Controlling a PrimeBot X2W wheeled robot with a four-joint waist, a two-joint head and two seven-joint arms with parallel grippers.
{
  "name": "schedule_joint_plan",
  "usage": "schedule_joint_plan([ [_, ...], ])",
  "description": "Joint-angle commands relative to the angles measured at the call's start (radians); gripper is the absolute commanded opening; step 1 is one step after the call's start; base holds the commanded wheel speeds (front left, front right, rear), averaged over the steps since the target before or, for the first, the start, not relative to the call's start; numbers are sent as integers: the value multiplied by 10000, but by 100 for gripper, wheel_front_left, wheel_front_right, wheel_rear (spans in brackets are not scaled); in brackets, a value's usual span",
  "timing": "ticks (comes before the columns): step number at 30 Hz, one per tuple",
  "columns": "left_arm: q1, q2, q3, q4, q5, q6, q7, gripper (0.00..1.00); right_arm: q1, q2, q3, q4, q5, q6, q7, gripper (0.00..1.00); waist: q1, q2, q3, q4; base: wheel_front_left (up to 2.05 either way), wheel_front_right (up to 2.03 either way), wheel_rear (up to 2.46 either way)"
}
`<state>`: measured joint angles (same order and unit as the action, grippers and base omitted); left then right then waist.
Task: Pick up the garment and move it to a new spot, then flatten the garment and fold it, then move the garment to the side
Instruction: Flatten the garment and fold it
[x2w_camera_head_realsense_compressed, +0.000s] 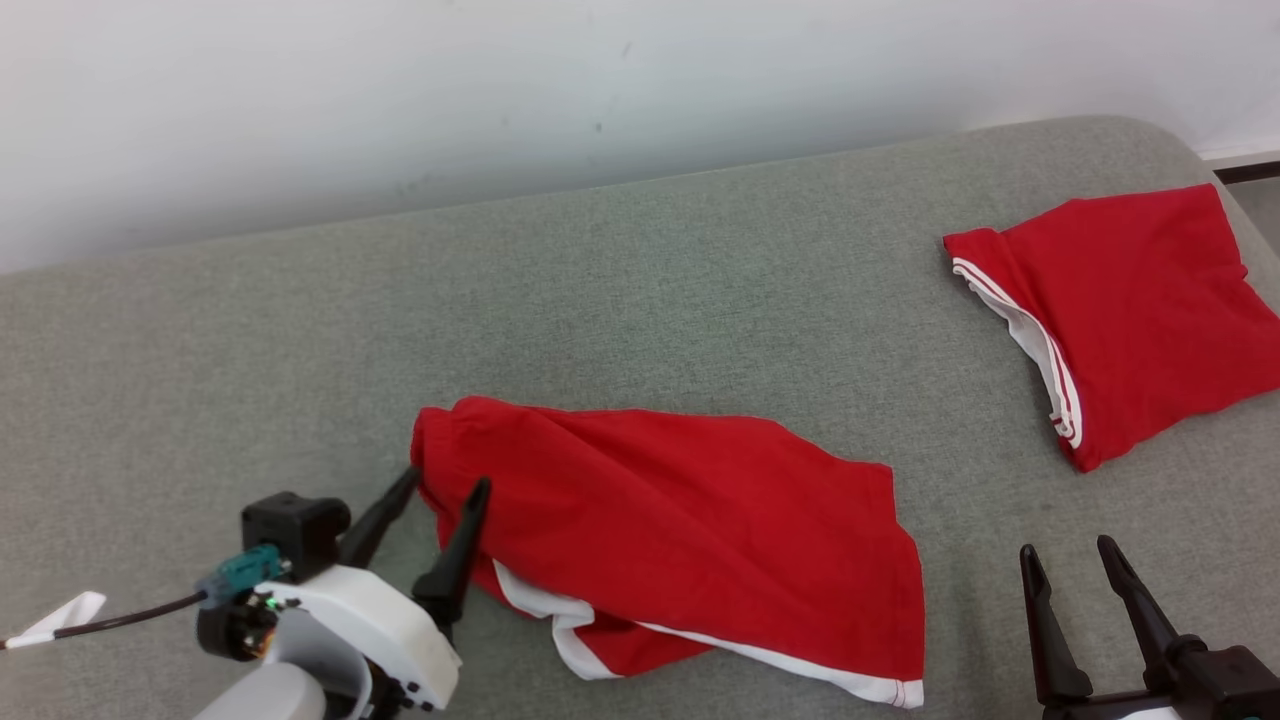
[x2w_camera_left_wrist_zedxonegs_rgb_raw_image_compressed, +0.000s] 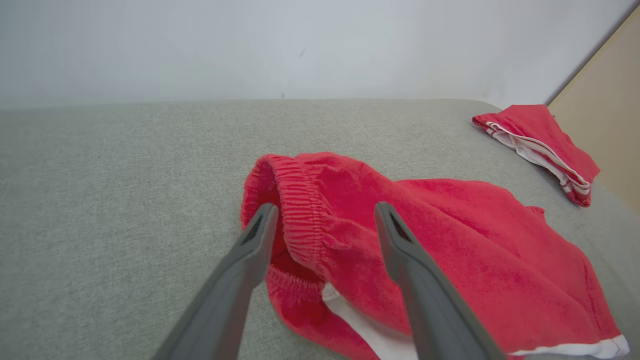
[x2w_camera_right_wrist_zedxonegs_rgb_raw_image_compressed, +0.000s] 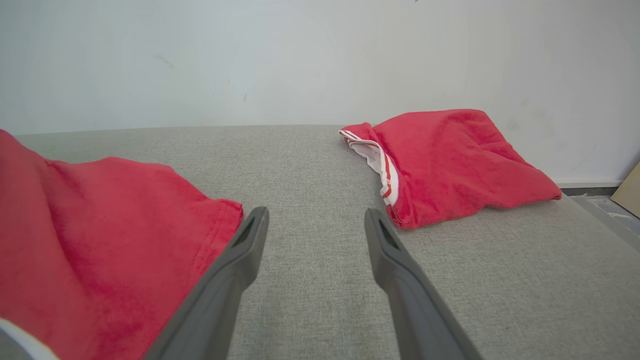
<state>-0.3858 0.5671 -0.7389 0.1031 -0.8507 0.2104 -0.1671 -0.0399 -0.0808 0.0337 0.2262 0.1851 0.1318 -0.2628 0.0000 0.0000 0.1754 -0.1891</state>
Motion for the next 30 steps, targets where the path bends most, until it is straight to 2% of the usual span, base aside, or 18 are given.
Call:
schedule_joint_plan([
  [1,45,-86,-24,85,-201,-138,39,100,-72,-87,9,-5,-5,-25,-21,100,0,0,17,-12,0,0,0],
  [13,-581,-555,49,1165,-542,-737,1,100,-138,-133,92,48,-32,-25,-21,100,0,0,97,-171,0,0,0],
  [16,-719,-497,168,1561,-460,-534,-99,100,-171,-124,100,39,-30,-25,-21,100,0,0,145,-224,0,0,0],
  [20,-748,-450,277,1760,-606,-485,-92,100,-155,-113,55,24,-20,-25,-21,100,0,0,164,-261,0,0,0],
  [29,-836,-556,44,1716,-749,-952,115,100,-204,-71,86,38,-41,-25,-21,100,0,0,224,-211,0,0,0],
  [30,-877,-582,25,1733,-751,-1000,127,95,-212,-70,100,38,-35,-25,-21,100,0,0,229,-214,0,0,0],
])
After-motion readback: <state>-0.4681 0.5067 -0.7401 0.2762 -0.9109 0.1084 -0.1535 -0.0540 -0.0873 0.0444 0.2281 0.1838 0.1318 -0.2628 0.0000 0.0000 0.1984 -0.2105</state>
